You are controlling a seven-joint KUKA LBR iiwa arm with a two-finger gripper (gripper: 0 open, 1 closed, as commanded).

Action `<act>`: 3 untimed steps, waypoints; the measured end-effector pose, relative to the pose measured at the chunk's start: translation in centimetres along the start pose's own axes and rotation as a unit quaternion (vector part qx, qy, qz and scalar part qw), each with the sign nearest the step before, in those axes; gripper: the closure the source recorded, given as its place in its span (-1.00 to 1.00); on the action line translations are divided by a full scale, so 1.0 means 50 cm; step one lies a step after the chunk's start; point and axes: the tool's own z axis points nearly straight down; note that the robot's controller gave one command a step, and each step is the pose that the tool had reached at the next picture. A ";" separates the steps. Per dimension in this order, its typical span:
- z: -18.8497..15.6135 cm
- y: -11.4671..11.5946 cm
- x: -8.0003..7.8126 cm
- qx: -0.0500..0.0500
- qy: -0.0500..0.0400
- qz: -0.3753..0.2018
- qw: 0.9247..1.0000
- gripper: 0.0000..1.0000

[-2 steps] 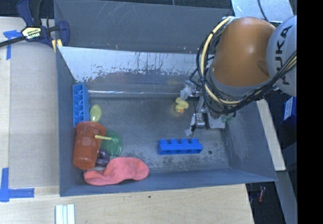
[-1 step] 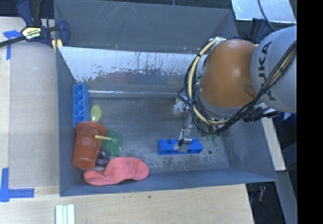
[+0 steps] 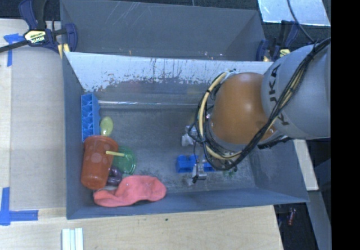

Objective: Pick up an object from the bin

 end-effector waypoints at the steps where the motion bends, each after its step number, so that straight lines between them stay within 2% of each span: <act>1: 0.019 -0.107 0.013 0.000 -0.004 -0.164 0.987 1.00; 2: 0.019 -0.107 0.013 0.000 -0.004 -0.163 0.987 1.00; 3: -0.091 -0.088 0.003 -0.001 -0.002 -0.179 0.984 1.00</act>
Offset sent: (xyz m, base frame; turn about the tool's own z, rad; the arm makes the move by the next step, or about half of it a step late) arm 0.0000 0.0000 0.0000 0.0000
